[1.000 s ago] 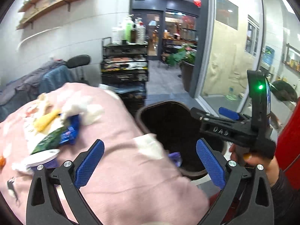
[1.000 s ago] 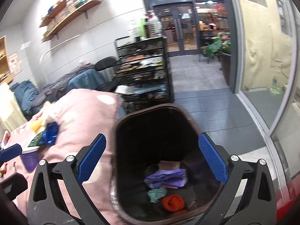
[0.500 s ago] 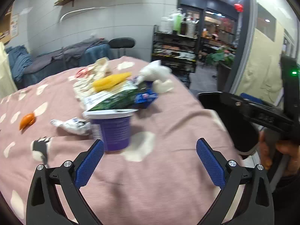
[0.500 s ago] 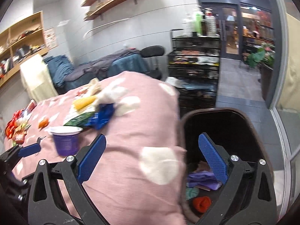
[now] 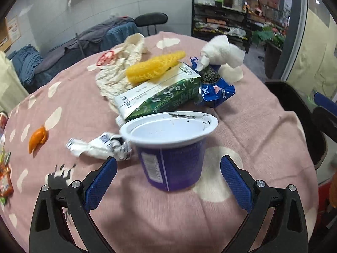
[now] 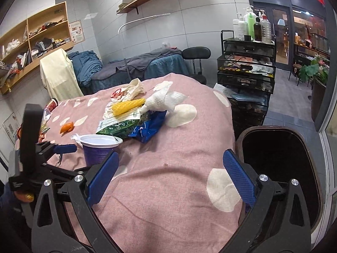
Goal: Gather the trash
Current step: 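Grasp the white yogurt cup with the left tool while the right tool grasps white tissue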
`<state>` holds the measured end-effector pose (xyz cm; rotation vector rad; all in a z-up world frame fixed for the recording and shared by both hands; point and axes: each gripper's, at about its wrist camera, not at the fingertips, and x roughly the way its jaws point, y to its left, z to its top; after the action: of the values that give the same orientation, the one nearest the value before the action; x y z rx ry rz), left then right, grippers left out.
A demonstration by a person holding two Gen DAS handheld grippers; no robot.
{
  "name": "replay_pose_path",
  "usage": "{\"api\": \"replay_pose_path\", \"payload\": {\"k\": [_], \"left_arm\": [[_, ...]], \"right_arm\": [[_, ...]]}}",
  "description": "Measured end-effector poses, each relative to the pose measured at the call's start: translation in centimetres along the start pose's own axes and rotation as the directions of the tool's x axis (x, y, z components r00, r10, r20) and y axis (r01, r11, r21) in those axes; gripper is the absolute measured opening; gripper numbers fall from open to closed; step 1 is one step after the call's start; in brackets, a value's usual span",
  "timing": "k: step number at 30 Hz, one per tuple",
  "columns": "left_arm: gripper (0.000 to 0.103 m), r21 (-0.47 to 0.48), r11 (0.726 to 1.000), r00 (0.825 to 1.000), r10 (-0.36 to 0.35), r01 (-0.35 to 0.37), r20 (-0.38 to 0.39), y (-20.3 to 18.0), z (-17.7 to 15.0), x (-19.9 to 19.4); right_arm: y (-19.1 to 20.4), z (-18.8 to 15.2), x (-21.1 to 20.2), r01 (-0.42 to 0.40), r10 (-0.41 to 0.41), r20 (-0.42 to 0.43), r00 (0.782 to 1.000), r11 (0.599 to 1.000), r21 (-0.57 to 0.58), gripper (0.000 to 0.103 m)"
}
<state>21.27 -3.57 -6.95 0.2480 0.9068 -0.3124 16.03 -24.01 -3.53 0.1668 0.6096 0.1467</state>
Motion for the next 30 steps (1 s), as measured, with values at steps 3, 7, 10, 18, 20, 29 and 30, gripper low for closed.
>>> {"api": "replay_pose_path", "payload": {"k": [3, 7, 10, 18, 20, 29, 30], "left_arm": [[0.096, 0.009, 1.000, 0.999, 0.006, -0.005, -0.038, -0.1, 0.6, 1.4], [0.076, -0.013, 1.000, 0.998, -0.013, 0.013, -0.066, 0.3, 0.9, 2.1], [0.070, -0.055, 0.998, 0.997, -0.045, 0.042, -0.057, 1.0, 0.6, 1.9], [0.070, -0.150, 0.984, 0.990, -0.082, 0.099, 0.112, 2.7, -0.7, -2.4], [0.070, -0.161, 0.980, 0.984, -0.090, 0.114, 0.151, 2.6, -1.3, -3.5], [0.070, -0.163, 0.977, 0.979, -0.108, 0.137, 0.173, 2.0, -2.3, -3.8], [0.070, -0.157, 0.978, 0.979, -0.107, 0.135, 0.175, 1.9, -2.2, -3.8]], "right_arm": [[-0.1, 0.1, 0.4, -0.006, 0.006, -0.014, 1.000, 1.000, 0.001, 0.097], [-0.1, 0.7, 1.3, -0.011, 0.011, -0.031, 0.999, 1.000, -0.007, 0.097], [-0.3, 1.5, 2.6, -0.011, 0.011, -0.042, 0.999, 1.000, -0.003, 0.097], [-0.8, 4.8, 7.1, -0.024, 0.026, -0.067, 0.997, 0.999, 0.027, 0.095], [-0.8, 5.7, 8.4, -0.016, 0.017, -0.069, 0.997, 1.000, 0.020, 0.090], [0.3, 8.7, 13.1, -0.038, 0.034, -0.076, 0.997, 0.998, -0.053, 0.076], [0.5, 8.8, 13.5, -0.042, 0.037, -0.090, 0.995, 0.997, -0.059, 0.072]]}}
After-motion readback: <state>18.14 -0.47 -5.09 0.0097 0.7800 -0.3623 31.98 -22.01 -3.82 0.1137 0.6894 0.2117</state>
